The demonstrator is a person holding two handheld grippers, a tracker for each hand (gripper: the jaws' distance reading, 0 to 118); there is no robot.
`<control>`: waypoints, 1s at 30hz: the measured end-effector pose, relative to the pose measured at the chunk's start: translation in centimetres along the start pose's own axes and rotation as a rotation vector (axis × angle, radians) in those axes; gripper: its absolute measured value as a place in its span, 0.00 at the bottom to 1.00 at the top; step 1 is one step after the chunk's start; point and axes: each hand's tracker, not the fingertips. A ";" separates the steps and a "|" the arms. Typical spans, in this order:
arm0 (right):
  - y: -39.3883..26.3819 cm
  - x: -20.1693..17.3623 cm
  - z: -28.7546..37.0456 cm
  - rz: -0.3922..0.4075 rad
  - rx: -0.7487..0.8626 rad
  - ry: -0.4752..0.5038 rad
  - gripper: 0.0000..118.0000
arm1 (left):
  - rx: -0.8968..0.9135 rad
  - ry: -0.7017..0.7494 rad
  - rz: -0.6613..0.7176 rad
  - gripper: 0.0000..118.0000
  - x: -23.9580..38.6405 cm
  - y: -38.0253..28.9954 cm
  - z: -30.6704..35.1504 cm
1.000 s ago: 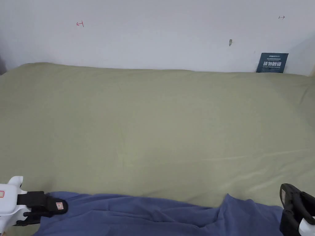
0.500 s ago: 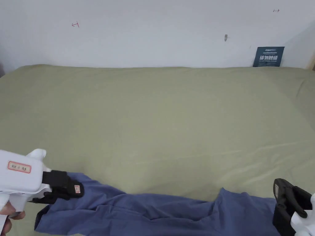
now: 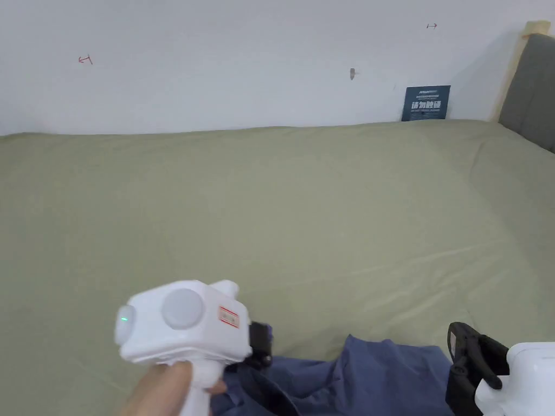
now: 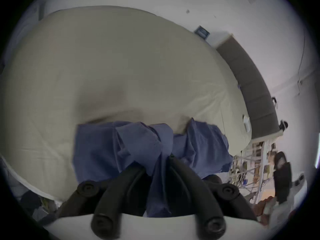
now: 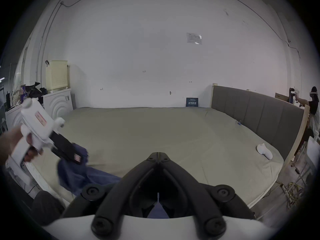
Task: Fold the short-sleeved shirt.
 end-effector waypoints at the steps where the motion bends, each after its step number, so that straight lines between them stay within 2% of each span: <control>1: -0.1 0.1 0.0 -0.002 -0.004 -0.002 0.01 | 0.009 -0.007 -0.033 0.08 1.2 -0.3 -1.3; 2: -0.1 0.3 -0.1 -0.003 -0.009 -0.007 0.01 | 0.016 -0.015 -0.063 0.18 2.0 -0.5 -2.7; 3: -0.2 0.4 -0.1 -0.006 -0.012 -0.012 0.01 | 0.003 -0.011 -0.101 0.51 2.7 -0.6 -4.0; 4: -0.2 0.5 -0.1 -0.010 -0.016 -0.015 0.01 | -0.051 0.006 -0.103 0.98 3.1 -0.8 -5.0; 5: -0.2 0.7 -0.1 -0.014 -0.018 -0.015 0.01 | -0.079 0.016 -0.113 0.99 3.6 -1.7 -4.8; 6: -0.2 0.8 -0.1 -0.015 -0.019 -0.017 0.01 | -0.039 -0.056 -0.085 0.90 3.6 -1.5 -4.7; 9: -0.3 1.0 -0.2 -0.017 -0.022 -0.019 0.01 | -0.007 -0.076 -0.062 0.87 2.7 -1.5 -2.5; 10: -0.3 1.0 -0.3 -0.017 -0.025 -0.016 0.01 | 0.001 -0.068 -0.067 0.82 2.4 -1.5 -1.4; 11: -0.3 1.0 -0.4 -0.017 -0.027 -0.015 0.01 | 0.023 -0.073 -0.079 0.69 1.7 -1.6 0.1; 12: -0.3 1.0 -0.4 -0.017 -0.029 -0.010 0.01 | 0.070 -0.100 -0.085 0.43 0.8 -1.7 1.5; 13: -0.4 0.9 -0.4 -0.017 -0.030 -0.009 0.01 | 0.068 -0.099 -0.086 0.00 -0.7 -1.8 2.2; 16: -0.6 0.7 -0.6 -0.018 -0.037 -0.002 0.01 | 0.071 -0.115 -0.075 0.00 -4.2 -1.8 3.1; 18: -0.9 0.6 -0.9 -0.015 -0.055 0.008 0.01 | 0.049 -0.158 -0.013 0.00 -6.1 -1.8 2.1; 20: -1.3 0.4 -1.2 -0.008 -0.072 0.004 0.01 | 0.039 -0.147 -0.046 0.00 -6.8 -1.6 0.1; 25: -1.8 0.2 -1.4 0.012 -0.108 0.001 0.01 | -0.084 -0.393 0.039 0.00 -5.3 -2.8 -6.3; 28: -2.2 0.5 -1.7 0.014 -0.130 -0.002 0.01 | -0.138 -0.355 -0.020 0.00 -3.1 -4.1 -9.3; 30: -2.4 0.5 -2.1 0.017 -0.144 -0.005 0.01 | -0.160 -0.413 0.022 0.00 -3.4 -4.9 -10.1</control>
